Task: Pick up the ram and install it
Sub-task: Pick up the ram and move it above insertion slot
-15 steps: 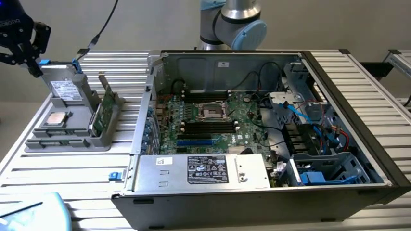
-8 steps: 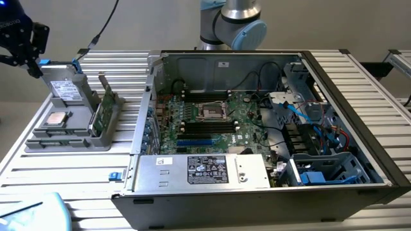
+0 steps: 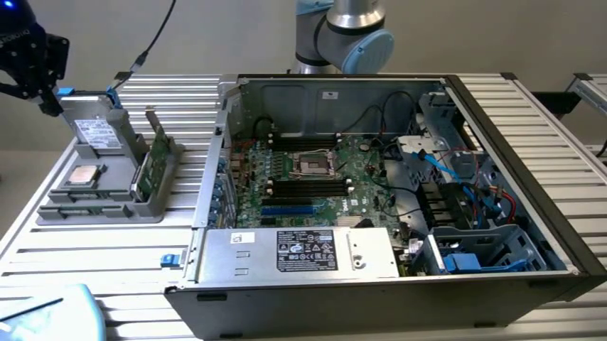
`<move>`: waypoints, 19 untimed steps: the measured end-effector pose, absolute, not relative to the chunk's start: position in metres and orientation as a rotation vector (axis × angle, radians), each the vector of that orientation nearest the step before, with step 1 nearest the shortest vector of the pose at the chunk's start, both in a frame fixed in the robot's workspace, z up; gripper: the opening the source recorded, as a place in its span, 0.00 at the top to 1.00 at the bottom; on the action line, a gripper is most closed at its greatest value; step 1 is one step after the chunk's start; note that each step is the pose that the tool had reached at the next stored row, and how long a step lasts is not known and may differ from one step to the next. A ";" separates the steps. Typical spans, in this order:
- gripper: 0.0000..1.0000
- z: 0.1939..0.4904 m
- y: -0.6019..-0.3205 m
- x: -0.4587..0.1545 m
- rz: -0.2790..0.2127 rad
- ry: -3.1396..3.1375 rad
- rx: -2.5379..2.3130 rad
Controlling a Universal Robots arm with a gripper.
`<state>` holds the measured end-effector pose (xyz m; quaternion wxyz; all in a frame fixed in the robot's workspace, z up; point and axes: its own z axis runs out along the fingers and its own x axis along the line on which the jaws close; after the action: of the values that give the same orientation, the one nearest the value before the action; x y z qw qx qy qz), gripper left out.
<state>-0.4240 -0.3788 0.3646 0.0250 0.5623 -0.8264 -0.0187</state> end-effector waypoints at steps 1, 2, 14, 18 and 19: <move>0.89 0.365 -0.379 -0.424 -0.058 -2.539 1.762; 0.89 0.364 -0.379 -0.424 -0.058 -2.522 1.784; 0.89 0.362 -0.379 -0.424 -0.057 -2.304 2.040; 0.89 0.362 -0.379 -0.424 -0.057 -2.225 2.121; 0.89 0.362 -0.379 -0.424 -0.057 -2.205 2.139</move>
<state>-0.4240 -0.3788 0.3617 0.0343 0.6958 -0.7172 -0.0186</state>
